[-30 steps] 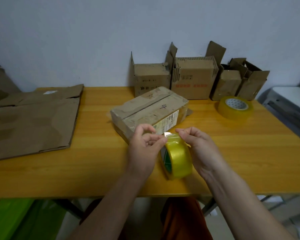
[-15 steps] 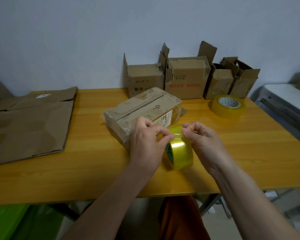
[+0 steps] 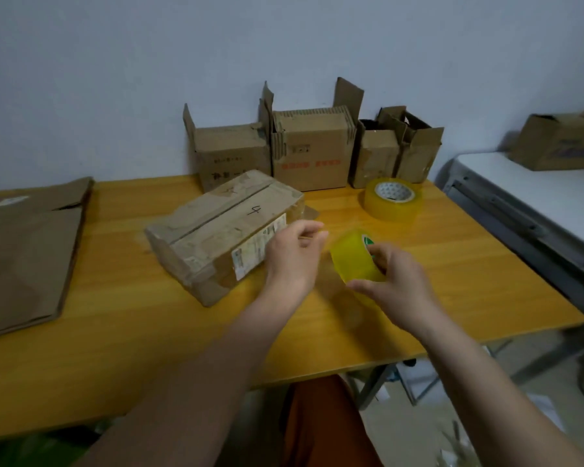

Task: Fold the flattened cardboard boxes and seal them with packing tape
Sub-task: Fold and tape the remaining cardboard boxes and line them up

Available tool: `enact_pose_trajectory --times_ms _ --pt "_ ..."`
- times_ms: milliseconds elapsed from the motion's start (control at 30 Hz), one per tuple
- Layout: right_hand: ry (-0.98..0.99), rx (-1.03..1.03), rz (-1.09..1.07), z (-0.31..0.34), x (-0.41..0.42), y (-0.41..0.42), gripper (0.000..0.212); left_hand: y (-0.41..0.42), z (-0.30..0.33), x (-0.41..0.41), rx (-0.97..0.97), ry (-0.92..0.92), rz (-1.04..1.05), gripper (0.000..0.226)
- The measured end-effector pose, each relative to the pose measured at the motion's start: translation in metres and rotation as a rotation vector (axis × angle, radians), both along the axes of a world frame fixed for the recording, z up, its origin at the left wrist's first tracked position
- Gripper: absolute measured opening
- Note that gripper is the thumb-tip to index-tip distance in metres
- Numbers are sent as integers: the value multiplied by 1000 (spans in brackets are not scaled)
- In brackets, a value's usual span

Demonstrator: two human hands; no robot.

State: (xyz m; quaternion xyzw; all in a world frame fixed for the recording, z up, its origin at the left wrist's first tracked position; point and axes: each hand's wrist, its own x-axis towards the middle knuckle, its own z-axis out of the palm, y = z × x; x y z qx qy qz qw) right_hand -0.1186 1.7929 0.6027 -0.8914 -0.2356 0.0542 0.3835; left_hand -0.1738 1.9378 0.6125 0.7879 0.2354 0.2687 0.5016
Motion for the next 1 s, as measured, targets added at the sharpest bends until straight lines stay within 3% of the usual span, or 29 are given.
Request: enact_pose_trajectory --times_ms 167,267,300,367,467,533,733,833,933,1000 --pt "-178 -448 30 -23 10 -1 42 67 19 -15 330 87 243 30" --pt "-292 -563 49 -26 8 0 44 129 21 -20 519 369 282 33" --pt "-357 -543 54 -24 5 4 54 149 20 -23 534 480 271 34" --pt "-347 -317 65 -15 -8 20 69 179 16 -33 518 667 195 45" --pt "24 137 189 3 -32 61 69 193 12 -53 449 745 47 54" --pt "270 310 262 8 -41 93 69 190 15 -67 450 714 22 51" --pt "630 413 296 15 -32 169 74 156 24 -123 530 815 82 43" --pt "727 358 308 16 -29 186 73 156 11 -137 530 676 148 50" --pt "688 304 289 13 -36 197 44 158 -18 -131 253 335 47 49" --pt "598 363 266 8 -39 201 38 157 -34 -129 129 166 62 53"
